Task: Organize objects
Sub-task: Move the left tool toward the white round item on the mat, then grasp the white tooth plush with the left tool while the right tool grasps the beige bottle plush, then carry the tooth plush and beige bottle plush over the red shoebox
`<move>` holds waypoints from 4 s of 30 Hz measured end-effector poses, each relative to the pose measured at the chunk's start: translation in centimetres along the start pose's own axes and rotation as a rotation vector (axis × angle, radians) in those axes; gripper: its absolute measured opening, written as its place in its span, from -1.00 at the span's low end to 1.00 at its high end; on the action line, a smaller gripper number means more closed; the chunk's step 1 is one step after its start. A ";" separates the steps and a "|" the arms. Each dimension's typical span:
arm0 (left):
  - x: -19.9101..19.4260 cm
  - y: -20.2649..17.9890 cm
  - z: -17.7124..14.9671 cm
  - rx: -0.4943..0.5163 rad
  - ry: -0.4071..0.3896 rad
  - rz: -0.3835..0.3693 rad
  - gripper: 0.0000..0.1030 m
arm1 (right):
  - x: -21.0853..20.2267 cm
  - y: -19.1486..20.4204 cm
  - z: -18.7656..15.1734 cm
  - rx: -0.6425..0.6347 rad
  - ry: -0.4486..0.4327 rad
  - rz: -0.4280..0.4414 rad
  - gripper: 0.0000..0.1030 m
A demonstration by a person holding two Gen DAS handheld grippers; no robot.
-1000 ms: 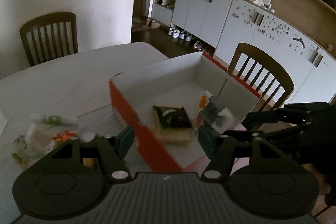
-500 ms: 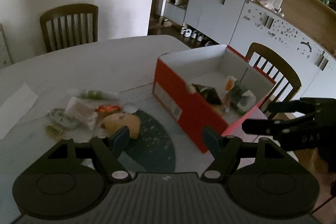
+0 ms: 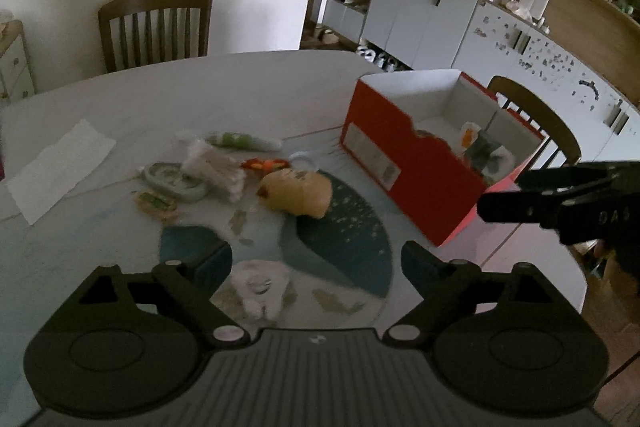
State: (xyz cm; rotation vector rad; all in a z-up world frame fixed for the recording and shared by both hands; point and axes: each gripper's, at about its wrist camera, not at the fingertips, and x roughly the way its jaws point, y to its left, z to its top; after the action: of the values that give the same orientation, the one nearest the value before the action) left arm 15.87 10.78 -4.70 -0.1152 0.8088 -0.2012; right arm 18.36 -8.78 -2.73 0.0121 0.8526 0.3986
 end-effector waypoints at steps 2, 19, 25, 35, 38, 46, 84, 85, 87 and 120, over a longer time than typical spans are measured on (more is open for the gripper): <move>0.2 0.7 -0.4 0.000 0.006 0.006 0.94 | 0.5 0.6 0.1 -0.004 0.008 0.000 0.96; 5.0 4.1 -3.3 -0.035 0.065 0.051 1.00 | 6.4 4.1 1.8 -0.081 0.078 0.013 0.96; 6.7 4.3 -3.7 -0.044 0.066 0.068 1.00 | 9.8 4.6 2.5 -0.114 0.117 0.016 0.95; 9.4 3.4 -4.1 0.021 0.083 0.109 1.00 | 15.5 4.6 2.9 -0.138 0.204 0.019 0.87; 9.9 3.1 -4.3 0.031 0.094 0.116 1.00 | 16.5 4.5 3.0 -0.158 0.217 0.012 0.83; 10.7 2.4 -4.6 0.078 0.080 0.156 1.00 | 18.3 4.3 3.1 -0.178 0.243 0.017 0.78; 7.9 0.8 -4.2 0.045 0.097 0.119 -0.10 | 11.5 3.2 1.4 -0.105 0.241 0.003 0.06; 7.6 0.7 -4.2 0.042 0.094 0.116 -0.10 | 10.8 3.1 1.3 -0.099 0.236 0.006 0.06; 7.0 0.5 -4.1 0.030 0.083 0.105 -0.10 | 9.6 2.9 1.3 -0.088 0.224 0.015 0.06; 2.4 -9.8 0.6 0.081 -0.038 0.042 -0.10 | -2.0 -7.4 0.6 0.068 0.052 0.018 0.07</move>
State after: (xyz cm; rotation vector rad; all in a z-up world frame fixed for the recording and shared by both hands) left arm 16.62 0.69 -4.18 -0.0260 0.7635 -0.1914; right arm 20.13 -16.21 -2.14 0.0730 0.9173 0.3879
